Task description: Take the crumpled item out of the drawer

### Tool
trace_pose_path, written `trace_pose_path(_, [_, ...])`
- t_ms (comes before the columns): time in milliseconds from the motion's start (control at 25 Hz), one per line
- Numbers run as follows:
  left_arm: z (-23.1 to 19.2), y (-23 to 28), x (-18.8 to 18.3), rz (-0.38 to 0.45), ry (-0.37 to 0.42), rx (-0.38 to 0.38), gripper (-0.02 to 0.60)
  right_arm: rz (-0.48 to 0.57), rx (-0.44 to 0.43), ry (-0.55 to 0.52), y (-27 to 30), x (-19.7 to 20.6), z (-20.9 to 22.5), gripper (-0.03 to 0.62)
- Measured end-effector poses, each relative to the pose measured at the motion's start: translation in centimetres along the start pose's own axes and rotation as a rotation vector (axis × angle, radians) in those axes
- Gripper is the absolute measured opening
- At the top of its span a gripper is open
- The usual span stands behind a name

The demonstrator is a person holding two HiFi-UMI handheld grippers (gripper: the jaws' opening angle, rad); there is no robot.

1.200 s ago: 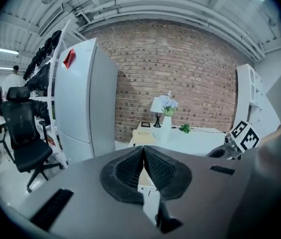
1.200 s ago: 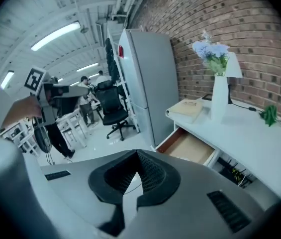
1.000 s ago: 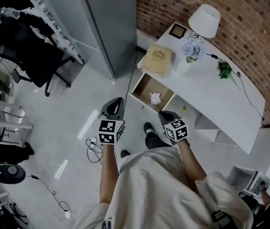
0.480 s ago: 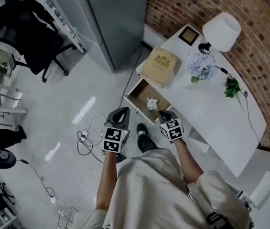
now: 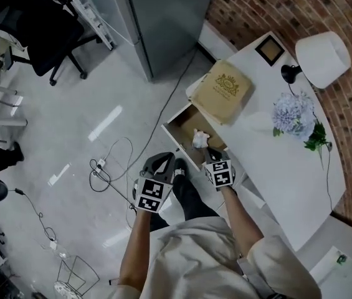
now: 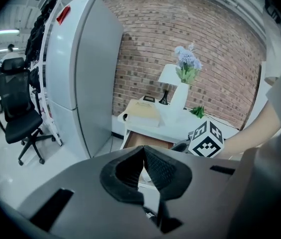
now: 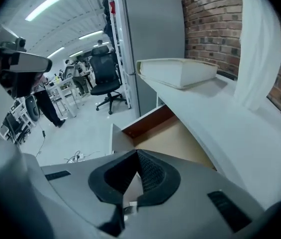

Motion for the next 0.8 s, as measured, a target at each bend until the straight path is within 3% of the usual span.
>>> trace_pose_path(360, [-0.5, 5.1, 6.0, -0.048, -0.125, 0.033, 0.017, -0.061, 0.08, -0.074, 6.2, 1.6, 2.7, 0.021])
trace_pose_path(800, [0.9, 12.8, 12.5, -0.097, -0.164, 0.155, 0.017, -0.136, 0.125, -0.087, 10.5, 3.3, 4.9, 0.021])
Point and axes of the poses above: the fingertips, and each gripper's own axes: y forward along the fingers, z to its right, x out of its underside, the point moved 3 cm from there along -y, backward along the fingers, and after that the axes turned 2 degrees about y, right-handed, at the moved point
